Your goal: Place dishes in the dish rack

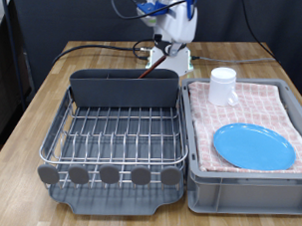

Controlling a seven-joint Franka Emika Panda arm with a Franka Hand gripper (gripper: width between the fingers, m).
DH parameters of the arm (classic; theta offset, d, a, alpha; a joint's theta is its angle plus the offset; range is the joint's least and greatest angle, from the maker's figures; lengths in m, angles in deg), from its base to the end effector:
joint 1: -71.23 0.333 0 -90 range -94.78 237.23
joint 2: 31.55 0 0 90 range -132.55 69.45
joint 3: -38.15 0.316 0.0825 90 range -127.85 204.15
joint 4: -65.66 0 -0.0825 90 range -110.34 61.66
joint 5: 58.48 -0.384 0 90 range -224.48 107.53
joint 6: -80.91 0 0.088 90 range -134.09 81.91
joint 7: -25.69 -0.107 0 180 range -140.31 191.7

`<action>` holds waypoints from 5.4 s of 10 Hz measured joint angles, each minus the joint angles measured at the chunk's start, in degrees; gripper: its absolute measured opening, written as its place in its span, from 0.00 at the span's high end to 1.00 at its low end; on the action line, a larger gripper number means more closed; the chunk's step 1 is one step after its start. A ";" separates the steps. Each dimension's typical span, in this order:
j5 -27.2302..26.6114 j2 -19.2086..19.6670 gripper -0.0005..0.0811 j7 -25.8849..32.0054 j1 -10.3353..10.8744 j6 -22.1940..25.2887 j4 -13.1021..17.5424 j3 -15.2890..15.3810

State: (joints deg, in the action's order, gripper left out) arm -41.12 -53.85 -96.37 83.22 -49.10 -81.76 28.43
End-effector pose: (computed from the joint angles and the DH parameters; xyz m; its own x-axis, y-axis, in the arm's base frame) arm 0.4159 0.0096 0.4023 -0.3252 -0.9383 0.1175 -0.9394 0.3062 -0.1544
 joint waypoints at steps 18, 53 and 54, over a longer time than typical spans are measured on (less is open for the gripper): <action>-10.58 20.67 0.01 18.76 8.90 -17.50 12.38 1.64; -52.79 40.27 0.73 58.26 -2.43 -44.63 12.83 18.22; -54.16 40.24 0.73 62.16 -5.33 -42.45 12.86 20.35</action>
State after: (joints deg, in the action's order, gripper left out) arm -95.28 -13.61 -34.21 77.89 -91.54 -68.90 48.78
